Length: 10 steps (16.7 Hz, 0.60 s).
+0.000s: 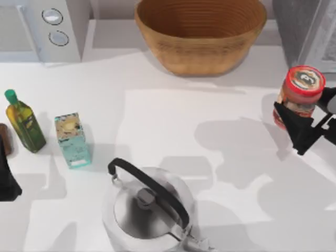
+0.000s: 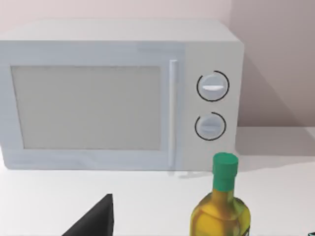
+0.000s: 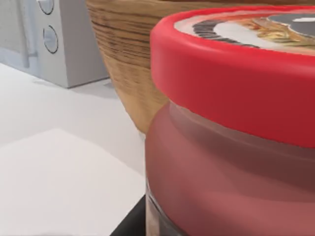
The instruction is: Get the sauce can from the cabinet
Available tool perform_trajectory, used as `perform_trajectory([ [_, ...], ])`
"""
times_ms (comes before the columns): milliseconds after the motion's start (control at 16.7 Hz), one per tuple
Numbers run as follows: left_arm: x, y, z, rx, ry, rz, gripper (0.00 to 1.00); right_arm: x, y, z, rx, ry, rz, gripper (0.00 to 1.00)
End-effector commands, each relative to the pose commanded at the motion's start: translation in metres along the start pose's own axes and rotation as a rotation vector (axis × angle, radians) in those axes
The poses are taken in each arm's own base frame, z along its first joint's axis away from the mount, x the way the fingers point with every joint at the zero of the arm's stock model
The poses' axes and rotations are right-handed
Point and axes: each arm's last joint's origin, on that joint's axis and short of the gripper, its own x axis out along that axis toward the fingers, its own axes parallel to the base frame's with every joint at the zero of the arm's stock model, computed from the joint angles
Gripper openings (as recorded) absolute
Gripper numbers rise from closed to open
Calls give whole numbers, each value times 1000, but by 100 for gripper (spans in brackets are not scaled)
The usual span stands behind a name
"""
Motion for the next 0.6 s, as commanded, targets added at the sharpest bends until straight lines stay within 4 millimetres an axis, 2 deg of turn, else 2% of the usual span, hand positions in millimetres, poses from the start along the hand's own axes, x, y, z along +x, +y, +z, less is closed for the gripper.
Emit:
perform_trajectory([
  [300, 0, 0, 0, 0, 0, 0, 100, 5, 1, -2, -1, -1, -1, 0],
  [600, 0, 0, 0, 0, 0, 0, 100, 5, 1, -2, -1, -1, -1, 38],
])
